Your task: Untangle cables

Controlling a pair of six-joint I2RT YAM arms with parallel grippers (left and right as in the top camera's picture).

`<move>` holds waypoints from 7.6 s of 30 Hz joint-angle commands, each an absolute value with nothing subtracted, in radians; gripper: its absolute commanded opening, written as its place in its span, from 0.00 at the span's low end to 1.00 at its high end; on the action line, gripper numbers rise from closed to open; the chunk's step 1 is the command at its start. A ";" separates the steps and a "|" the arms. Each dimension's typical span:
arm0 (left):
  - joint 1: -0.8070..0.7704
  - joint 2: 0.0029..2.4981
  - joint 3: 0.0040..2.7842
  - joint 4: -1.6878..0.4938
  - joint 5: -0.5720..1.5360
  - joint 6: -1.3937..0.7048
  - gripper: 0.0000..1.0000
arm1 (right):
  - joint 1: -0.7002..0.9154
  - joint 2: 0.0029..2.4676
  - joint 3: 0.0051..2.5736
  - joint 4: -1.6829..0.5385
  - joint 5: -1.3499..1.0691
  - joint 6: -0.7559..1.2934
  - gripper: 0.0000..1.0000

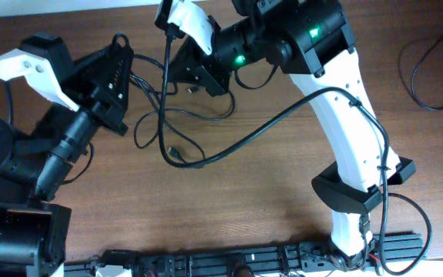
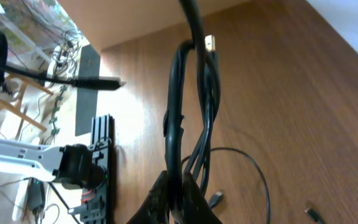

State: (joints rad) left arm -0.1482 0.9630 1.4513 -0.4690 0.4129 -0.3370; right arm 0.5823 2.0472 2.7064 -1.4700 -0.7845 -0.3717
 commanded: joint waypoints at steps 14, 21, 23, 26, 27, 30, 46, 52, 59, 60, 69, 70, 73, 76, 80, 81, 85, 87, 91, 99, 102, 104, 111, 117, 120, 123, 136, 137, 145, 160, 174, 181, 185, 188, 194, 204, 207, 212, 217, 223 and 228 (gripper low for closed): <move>-0.141 0.953 1.475 -0.737 0.346 -0.229 0.79 | 0.434 2.002 2.710 -1.277 -0.798 -0.004 0.04; -0.141 0.953 1.475 -0.827 0.345 -0.214 0.79 | 0.412 1.980 2.711 -1.165 -0.801 0.165 0.04; -0.141 0.953 1.475 -0.875 0.357 -0.154 0.78 | 0.412 1.972 2.711 -1.111 -0.801 0.234 0.04; -0.141 0.953 1.474 -0.929 0.418 -0.051 0.77 | 0.412 1.963 2.711 -1.039 -0.801 0.316 0.04; -0.141 0.954 1.474 -0.950 0.453 -0.006 0.77 | 0.412 1.958 2.711 -1.007 -0.801 0.343 0.04; -0.141 0.960 1.473 -0.992 0.503 0.055 0.78 | 0.412 1.946 2.711 -0.956 -0.801 0.382 0.04; -0.142 1.246 1.472 -0.990 0.731 0.055 0.46 | 0.412 1.857 2.711 -0.849 -0.802 0.567 0.04; -0.145 1.258 1.472 -0.925 0.745 0.092 0.53 | 0.412 1.854 2.711 -0.860 -0.838 0.633 0.04; -0.233 1.273 1.472 -0.833 0.744 0.197 0.57 | 0.412 1.854 2.711 -0.852 -0.862 0.725 0.04; -0.245 1.280 1.472 -0.821 0.744 0.197 0.57 | 0.412 1.854 2.711 -0.848 -0.873 0.739 0.04; -0.295 1.321 1.472 -0.795 0.744 0.197 0.05 | 0.412 1.854 2.711 -0.848 -0.894 0.761 0.04; -0.295 1.321 1.472 -0.796 0.744 0.197 0.04 | 0.411 1.854 2.711 -0.848 -0.894 0.760 0.04; -0.294 1.321 1.472 -0.810 0.735 0.197 0.03 | 0.396 1.854 2.711 -0.840 -0.885 0.760 0.04; -0.294 1.321 1.472 -0.849 0.687 0.197 0.04 | 0.356 1.853 2.711 -0.805 -0.887 0.760 0.04; -0.294 1.321 1.472 -0.904 0.645 0.199 0.04 | 0.257 1.840 2.711 -0.785 -0.895 0.760 0.04; -0.294 1.321 1.472 -0.906 0.639 0.200 0.04 | 0.233 1.837 2.711 -0.785 -0.905 0.761 0.04; -0.294 1.321 1.472 -0.908 0.639 0.200 0.04 | 0.136 1.818 2.711 -0.784 -0.913 0.760 0.04; -0.294 1.321 1.472 -0.911 0.639 0.200 0.04 | 0.068 1.805 2.711 -0.780 -0.914 0.760 0.04; -0.294 1.321 1.472 -0.911 0.639 0.200 0.05 | -0.029 1.788 2.711 -0.778 -0.913 0.760 0.04; -0.294 1.321 1.472 -0.911 0.639 0.200 0.05 | -0.182 1.774 2.711 -0.777 -0.960 0.757 0.04; -0.294 1.321 1.472 -0.922 0.639 0.200 0.06 | -0.244 1.774 2.711 -0.767 -0.942 0.753 0.04; -0.294 1.321 1.472 -0.929 0.638 0.200 0.06 | -0.286 1.774 2.711 -0.755 -0.942 0.736 0.04; -0.294 1.321 1.472 -0.936 0.620 0.200 0.06 | -0.528 1.773 2.711 -0.733 -0.976 0.733 0.04; -0.294 1.321 1.472 -0.925 0.620 0.200 0.06 | -0.654 1.773 2.711 -0.799 -1.033 0.622 0.04; -0.294 1.321 1.472 -0.925 0.621 0.200 0.06 | -0.662 1.774 2.709 -0.908 -0.996 0.502 0.04; -0.294 1.321 1.472 -0.926 0.621 0.200 0.06 | -0.662 1.774 2.709 -1.010 -0.892 0.410 0.04; -0.294 1.263 1.473 -0.760 0.805 0.157 0.07 | -0.662 1.778 2.708 -1.388 -0.353 0.161 0.04; -0.294 1.246 1.473 -0.733 0.805 0.133 0.06 | -0.662 1.782 2.706 -1.405 -0.326 0.162 0.04; -0.237 1.071 1.477 -0.448 0.805 -0.056 0.06 | -0.661 1.827 2.699 -1.515 -0.325 0.165 0.04; 0.002 0.943 1.477 -0.179 0.828 -0.348 0.03 | -0.471 1.858 2.477 -1.520 -0.266 0.163 0.04; 0.001 1.005 1.477 -0.165 0.911 -0.426 0.04 | 0.051 1.871 2.442 -1.343 -0.276 0.146 0.04; 0.001 1.011 1.477 -0.169 0.948 -0.426 0.05 | 0.148 1.892 2.442 -1.325 -0.280 0.146 0.04; 0.001 1.011 1.477 -0.174 0.955 -0.426 0.05 | 0.159 1.892 2.442 -1.326 -0.284 0.146 0.04; 0.001 1.014 1.477 -0.181 0.955 -0.426 0.05 | 0.158 1.892 2.442 -1.327 -0.309 0.145 0.04; 0.001 1.041 1.477 -0.199 0.993 -0.427 0.05 | 0.157 1.892 2.442 -1.301 -0.336 0.146 0.04; 0.001 1.055 1.477 -0.223 1.069 -0.426 0.04 | 0.079 1.892 2.442 -1.301 -0.160 0.143 0.04; 0.001 1.055 1.477 -0.226 1.083 -0.426 0.04 | 0.012 1.892 2.442 -1.305 -0.117 0.134 0.04; 0.001 1.055 1.477 -0.234 1.085 -0.426 0.04 | -0.146 1.892 2.442 -1.303 -0.119 0.135 0.04; 0.001 1.055 1.477 -0.275 1.085 -0.426 0.04 | -0.345 1.892 2.442 -1.297 -0.118 0.135 0.04; 0.001 1.055 1.477 -0.279 1.108 -0.426 0.04 | -0.583 1.892 2.442 -1.320 -0.119 0.134 0.04; 0.001 1.055 1.477 -0.278 1.133 -0.426 0.04 | -0.779 1.892 2.442 -1.320 -0.118 0.136 0.04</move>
State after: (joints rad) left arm -0.0040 1.0576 1.4647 -0.2813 1.1038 -0.4168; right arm -0.7044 1.8862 2.4435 -1.3201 -0.1272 0.1452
